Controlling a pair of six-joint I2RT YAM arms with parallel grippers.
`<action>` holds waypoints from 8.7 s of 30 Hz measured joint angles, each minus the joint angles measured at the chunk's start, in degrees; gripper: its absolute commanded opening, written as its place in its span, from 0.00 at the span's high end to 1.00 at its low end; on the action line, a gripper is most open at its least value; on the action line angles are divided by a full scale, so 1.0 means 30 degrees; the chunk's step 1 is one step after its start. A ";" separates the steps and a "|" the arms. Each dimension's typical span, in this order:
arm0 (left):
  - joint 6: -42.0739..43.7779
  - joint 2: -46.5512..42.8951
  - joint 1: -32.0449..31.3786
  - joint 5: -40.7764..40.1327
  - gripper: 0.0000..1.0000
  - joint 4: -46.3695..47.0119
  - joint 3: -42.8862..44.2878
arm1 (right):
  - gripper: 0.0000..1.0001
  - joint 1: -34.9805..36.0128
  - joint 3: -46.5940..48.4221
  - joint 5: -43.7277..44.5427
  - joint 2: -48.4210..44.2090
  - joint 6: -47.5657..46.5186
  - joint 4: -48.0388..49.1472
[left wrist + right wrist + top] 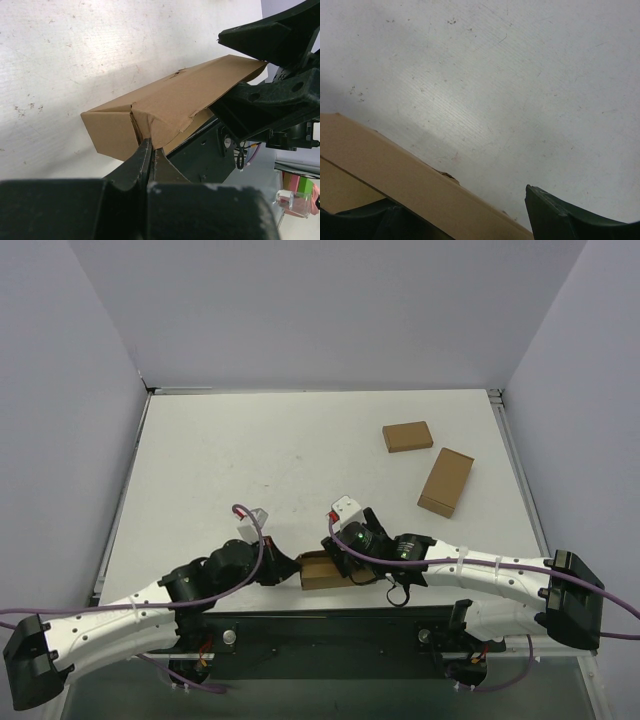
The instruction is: Fold the paper box
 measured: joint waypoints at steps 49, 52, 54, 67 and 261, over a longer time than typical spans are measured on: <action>0.2943 0.4022 -0.1362 -0.3016 1.00 -0.4983 0.4350 | 0.23 0.0546 0.0357 0.0459 0.0007 0.0372 -0.0903; 0.2994 0.4401 -0.1763 -0.3592 1.00 -0.5282 0.4685 | 0.16 0.0634 0.0627 0.0656 -0.0066 0.0816 -0.1668; 0.3009 0.4517 -0.2018 -0.3949 1.00 -0.5559 0.4860 | 0.14 0.0648 0.0860 0.0765 -0.0248 0.1231 -0.2288; 0.3075 0.5217 -0.2936 -0.5289 1.00 -0.6324 0.5508 | 0.27 0.0750 0.1617 0.1588 -0.5683 0.7206 -0.7803; 0.3796 0.4874 -0.6200 -0.9041 1.00 -0.5129 0.4612 | 0.97 0.8881 0.2616 0.8757 0.2331 2.1099 -1.4265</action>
